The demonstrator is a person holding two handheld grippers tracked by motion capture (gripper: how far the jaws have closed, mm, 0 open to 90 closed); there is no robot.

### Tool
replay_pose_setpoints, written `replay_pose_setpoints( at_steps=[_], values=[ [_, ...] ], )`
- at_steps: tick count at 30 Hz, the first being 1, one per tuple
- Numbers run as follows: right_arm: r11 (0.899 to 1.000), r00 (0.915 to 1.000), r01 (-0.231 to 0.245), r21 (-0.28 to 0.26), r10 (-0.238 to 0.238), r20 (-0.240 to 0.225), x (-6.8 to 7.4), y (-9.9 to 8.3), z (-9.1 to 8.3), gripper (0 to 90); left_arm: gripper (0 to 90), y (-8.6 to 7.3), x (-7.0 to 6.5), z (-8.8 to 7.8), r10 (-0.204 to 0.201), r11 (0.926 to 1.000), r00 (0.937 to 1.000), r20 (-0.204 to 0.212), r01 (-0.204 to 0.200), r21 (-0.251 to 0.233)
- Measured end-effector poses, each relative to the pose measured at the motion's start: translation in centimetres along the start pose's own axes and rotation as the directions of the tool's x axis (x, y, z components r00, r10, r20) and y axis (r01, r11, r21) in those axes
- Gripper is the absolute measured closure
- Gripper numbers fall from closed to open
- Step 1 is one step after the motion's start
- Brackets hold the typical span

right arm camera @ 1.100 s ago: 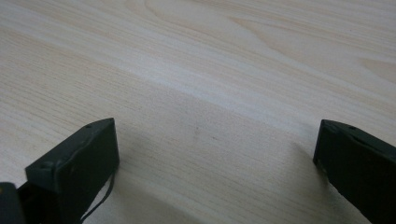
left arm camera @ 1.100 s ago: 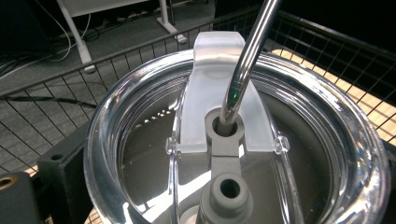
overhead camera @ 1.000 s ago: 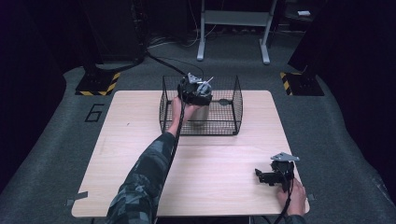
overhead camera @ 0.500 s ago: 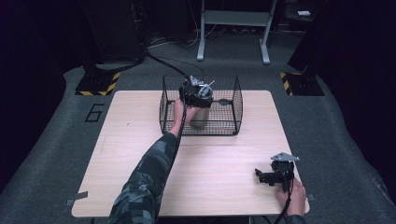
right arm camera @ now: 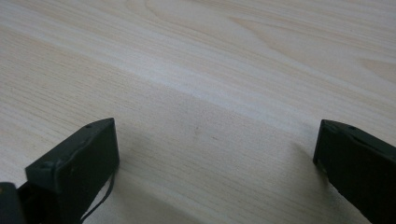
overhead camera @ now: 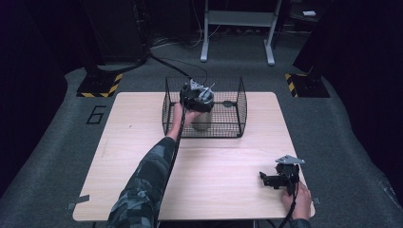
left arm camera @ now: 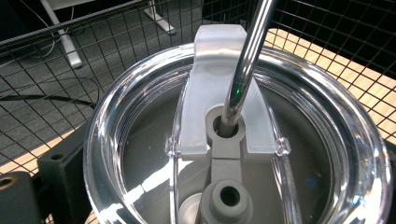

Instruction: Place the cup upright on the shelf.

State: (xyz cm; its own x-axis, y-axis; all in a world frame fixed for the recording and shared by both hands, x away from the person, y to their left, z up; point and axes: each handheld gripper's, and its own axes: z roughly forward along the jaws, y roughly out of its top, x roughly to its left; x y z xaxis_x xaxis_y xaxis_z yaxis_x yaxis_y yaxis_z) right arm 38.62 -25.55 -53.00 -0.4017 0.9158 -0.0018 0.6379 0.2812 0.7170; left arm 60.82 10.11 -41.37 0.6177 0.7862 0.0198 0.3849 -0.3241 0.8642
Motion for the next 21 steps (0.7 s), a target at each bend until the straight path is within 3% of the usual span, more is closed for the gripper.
replay_pose_setpoints(
  at_steps=[21],
  values=[
    [1.0,1.0,-0.001,0.0,0.001,0.0,0.0,0.0,0.0,0.0,2.4,0.39,0.08,-0.67,0.012,0.9997,0.9999,-0.002,-0.012,0.019]
  ],
)
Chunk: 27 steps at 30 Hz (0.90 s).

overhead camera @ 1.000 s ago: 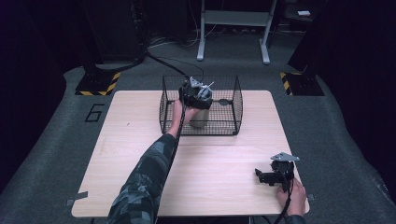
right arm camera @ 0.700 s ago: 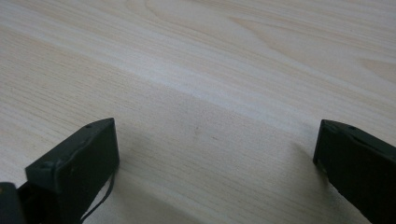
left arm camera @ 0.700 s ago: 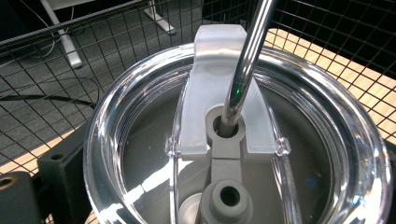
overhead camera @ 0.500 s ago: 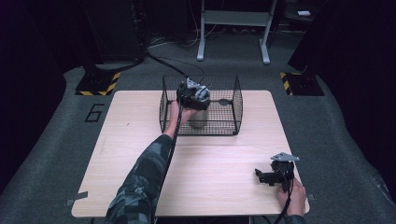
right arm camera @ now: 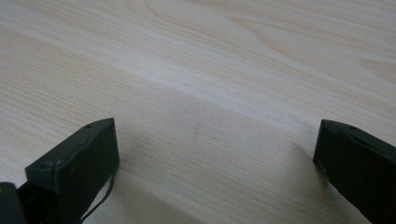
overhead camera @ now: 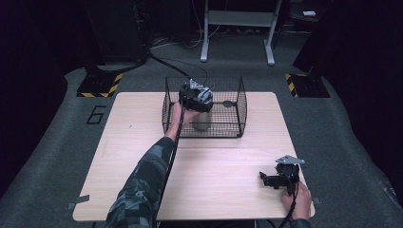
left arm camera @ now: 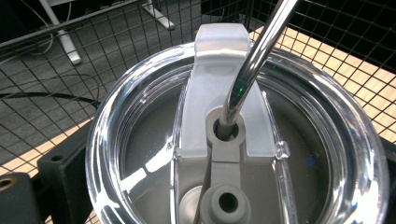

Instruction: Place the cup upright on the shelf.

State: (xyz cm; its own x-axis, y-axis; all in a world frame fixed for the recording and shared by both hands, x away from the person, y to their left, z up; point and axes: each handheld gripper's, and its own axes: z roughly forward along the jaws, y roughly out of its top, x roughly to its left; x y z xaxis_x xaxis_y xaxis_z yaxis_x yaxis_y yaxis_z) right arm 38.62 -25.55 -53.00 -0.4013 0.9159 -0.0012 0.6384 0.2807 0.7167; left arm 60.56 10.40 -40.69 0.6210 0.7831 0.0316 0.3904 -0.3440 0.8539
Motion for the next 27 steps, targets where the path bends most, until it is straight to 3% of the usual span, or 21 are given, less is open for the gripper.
replay_pose_setpoints(
  at_steps=[11,14,27],
  values=[
    [1.0,1.0,0.003,-0.001,-0.003,0.0,0.0,0.0,0.0,0.0,0.0,1.4,-0.1,-2.7,0.02,0.9996,0.9998,0.008,-0.02,0.02],
    [1.0,1.0,-0.004,-0.003,0.004,0.001,0.0,0.0,0.0,0.0,0.0,1.9,-0.3,-4.0,0.044,0.9986,0.9984,0.036,-0.045,0.029],
    [1.0,1.0,0.004,-0.001,-0.004,0.0,0.0,0.0,0.0,0.0,0.1,2.1,-0.3,-8.0,0.025,0.9994,0.9979,0.06,-0.027,0.024]
  ],
)
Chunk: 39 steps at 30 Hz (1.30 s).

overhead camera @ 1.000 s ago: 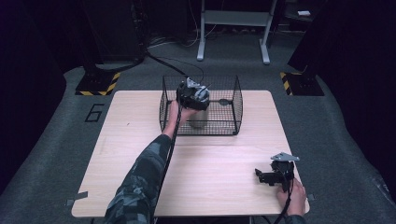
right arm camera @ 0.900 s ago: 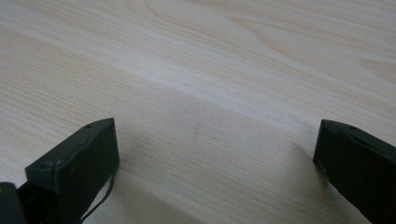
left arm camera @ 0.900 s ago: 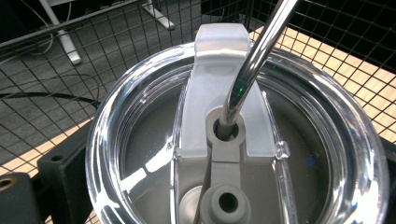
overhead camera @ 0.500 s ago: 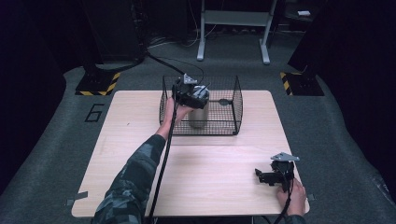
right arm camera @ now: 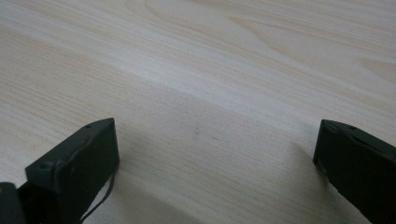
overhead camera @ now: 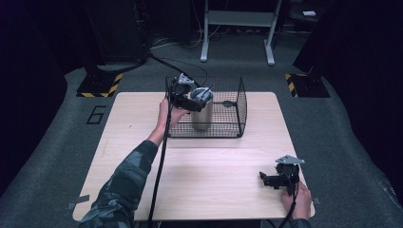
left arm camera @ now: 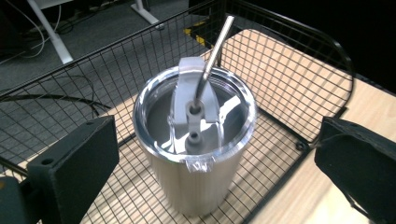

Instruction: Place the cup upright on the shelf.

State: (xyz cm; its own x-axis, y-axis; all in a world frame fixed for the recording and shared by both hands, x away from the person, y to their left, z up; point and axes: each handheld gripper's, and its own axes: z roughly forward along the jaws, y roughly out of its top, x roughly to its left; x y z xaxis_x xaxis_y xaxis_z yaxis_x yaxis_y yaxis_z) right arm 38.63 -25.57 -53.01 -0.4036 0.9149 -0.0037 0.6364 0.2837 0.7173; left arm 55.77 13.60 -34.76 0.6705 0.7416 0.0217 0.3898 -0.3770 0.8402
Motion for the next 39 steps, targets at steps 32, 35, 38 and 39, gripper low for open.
replay_pose_setpoints(
  at_steps=[32,35,38,39],
  values=[
    [1.0,1.0,0.003,-0.001,-0.003,0.001,0.0,0.0,0.0,0.0,0.1,-9.4,1.0,-14.7,0.049,0.9988,0.9945,-0.092,-0.049,0.004],
    [1.0,1.0,0.003,-0.001,-0.003,0.001,0.0,0.0,0.0,0.0,0.1,-10.6,1.0,-15.1,0.05,0.9987,0.993,-0.108,-0.048,0.02],
    [1.0,1.0,0.004,-0.001,-0.004,0.001,0.0,0.0,0.0,0.0,0.1,-13.3,1.2,-15.5,0.034,0.9982,0.9917,-0.124,-0.028,0.053],
    [1.0,1.0,0.002,-0.001,-0.002,0.0,0.0,0.0,0.0,0.0,0.1,-13.3,1.2,-15.5,0.034,0.9982,0.9917,-0.124,-0.028,0.053]
  ],
)
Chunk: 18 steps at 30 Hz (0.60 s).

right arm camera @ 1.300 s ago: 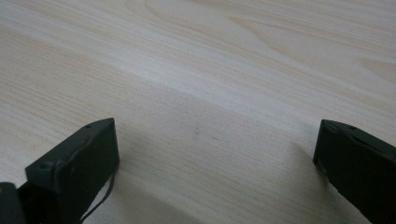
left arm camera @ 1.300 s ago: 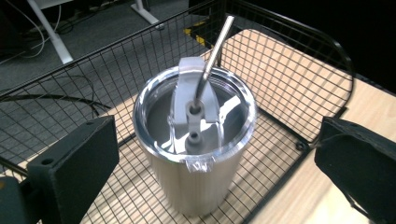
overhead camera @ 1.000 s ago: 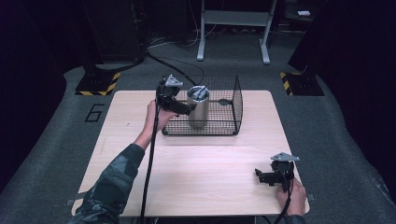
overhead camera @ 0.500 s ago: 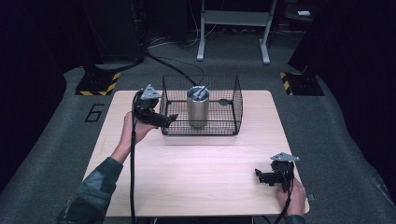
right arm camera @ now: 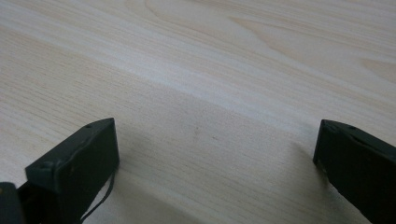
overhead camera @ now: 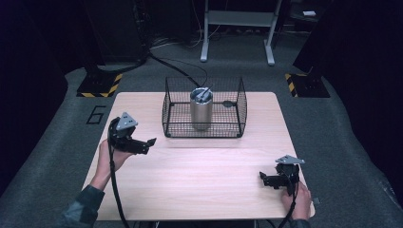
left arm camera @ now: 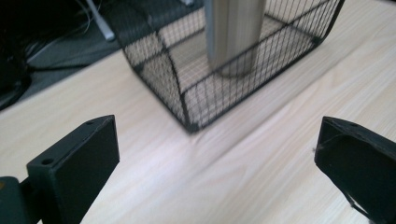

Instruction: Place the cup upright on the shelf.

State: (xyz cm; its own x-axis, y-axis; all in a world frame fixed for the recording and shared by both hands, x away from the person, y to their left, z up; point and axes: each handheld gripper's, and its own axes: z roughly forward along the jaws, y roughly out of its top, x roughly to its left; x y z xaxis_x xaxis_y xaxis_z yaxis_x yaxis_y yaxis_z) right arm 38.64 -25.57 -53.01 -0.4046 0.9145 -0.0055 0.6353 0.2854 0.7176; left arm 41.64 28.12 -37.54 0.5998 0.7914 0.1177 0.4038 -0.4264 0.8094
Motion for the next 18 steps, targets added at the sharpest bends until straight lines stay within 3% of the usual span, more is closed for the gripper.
replay_pose_setpoints(
  at_steps=[6,12,17,18],
  values=[
    [1.0,1.0,0.002,0.001,-0.002,-0.001,0.0,0.0,0.0,0.0,0.1,-4.3,0.4,0.4,-0.053,0.9964,0.9986,-0.004,0.053,0.066],
    [1.0,1.0,0.0,0.0,0.0,0.0,0.0,0.0,0.0,0.0,0.1,-7.2,0.5,0.7,-0.092,0.9908,0.9956,-0.022,0.093,0.098],
    [1.0,1.0,0.003,0.0,-0.003,0.0,0.0,0.0,0.0,0.0,0.1,-10.2,0.8,0.8,-0.148,0.981,0.9881,-0.044,0.152,0.121],
    [1.0,1.0,0.0,0.001,0.0,0.0,0.0,0.0,0.0,0.0,0.1,-11.4,1.0,1.0,-0.171,0.9745,0.9843,-0.044,0.175,0.14]
  ],
)
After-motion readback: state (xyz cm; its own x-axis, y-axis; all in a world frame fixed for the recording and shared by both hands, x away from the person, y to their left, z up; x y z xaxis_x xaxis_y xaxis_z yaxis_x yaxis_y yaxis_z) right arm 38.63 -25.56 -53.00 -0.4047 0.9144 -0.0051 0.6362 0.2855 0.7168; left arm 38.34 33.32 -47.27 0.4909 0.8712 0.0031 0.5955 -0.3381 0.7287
